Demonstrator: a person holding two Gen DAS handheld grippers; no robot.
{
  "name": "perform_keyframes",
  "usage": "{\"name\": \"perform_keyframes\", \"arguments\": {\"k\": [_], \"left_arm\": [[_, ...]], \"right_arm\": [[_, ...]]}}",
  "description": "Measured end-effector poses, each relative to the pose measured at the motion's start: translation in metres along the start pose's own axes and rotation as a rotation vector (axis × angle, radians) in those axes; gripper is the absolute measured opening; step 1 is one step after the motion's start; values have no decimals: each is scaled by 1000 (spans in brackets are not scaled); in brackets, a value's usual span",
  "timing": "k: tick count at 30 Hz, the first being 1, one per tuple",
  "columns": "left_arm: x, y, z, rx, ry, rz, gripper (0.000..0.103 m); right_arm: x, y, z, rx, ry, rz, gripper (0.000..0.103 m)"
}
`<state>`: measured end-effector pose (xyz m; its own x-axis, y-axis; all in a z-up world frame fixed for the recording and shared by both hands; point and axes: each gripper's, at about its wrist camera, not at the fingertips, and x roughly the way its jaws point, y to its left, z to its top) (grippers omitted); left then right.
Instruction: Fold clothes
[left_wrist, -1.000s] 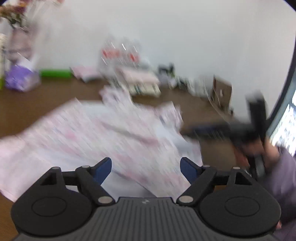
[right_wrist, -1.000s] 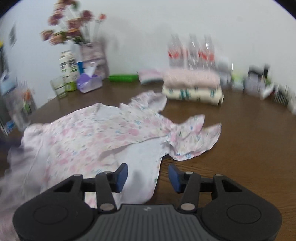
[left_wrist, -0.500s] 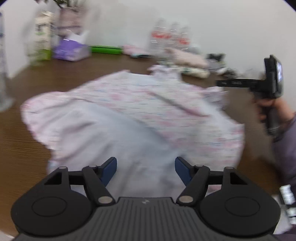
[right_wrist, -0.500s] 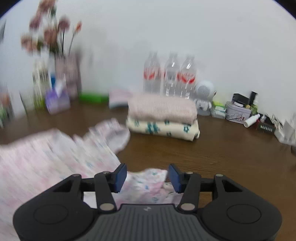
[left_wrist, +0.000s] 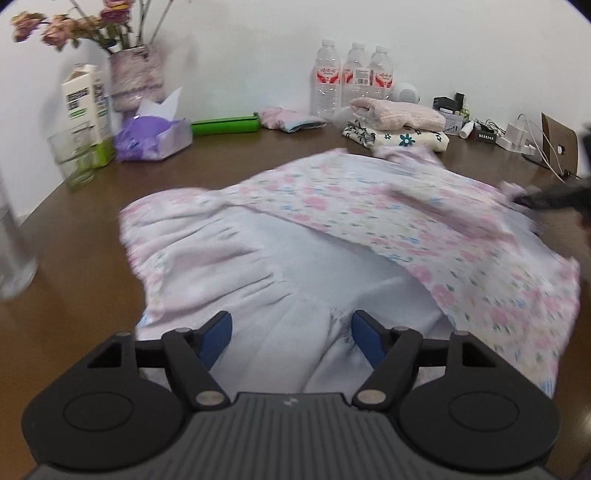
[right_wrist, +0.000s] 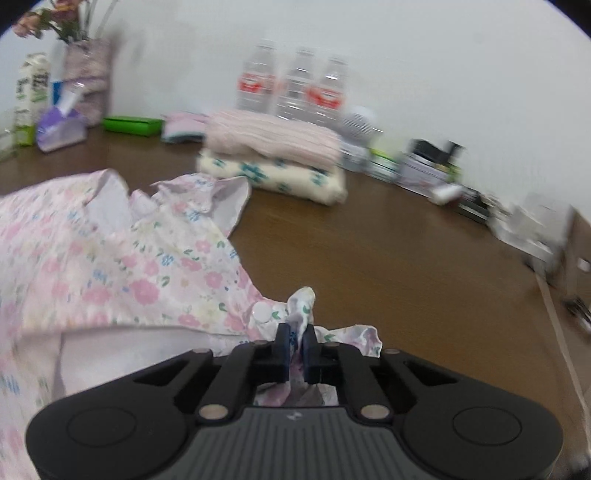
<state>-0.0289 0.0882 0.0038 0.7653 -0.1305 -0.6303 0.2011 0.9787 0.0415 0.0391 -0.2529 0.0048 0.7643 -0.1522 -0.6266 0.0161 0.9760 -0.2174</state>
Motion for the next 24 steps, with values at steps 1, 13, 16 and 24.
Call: {"name": "perform_keyframes", "arguments": {"k": [1,13,16,24], "left_arm": [[7,2,7,19,2,4,74],[-41,29,25,-146,-46,-33,63],[-41,-3,4,-103,46,-129,51],[-61,-9,-22,-157,76,-54,50]], "right_arm": [[-9,1,-8,5,3,-12,5],[-75,-17,-30,76,-173,267,16],[-61,-1,-29,40,-134,360,13],[-70,-10,-53,60,-99,308,15]]}}
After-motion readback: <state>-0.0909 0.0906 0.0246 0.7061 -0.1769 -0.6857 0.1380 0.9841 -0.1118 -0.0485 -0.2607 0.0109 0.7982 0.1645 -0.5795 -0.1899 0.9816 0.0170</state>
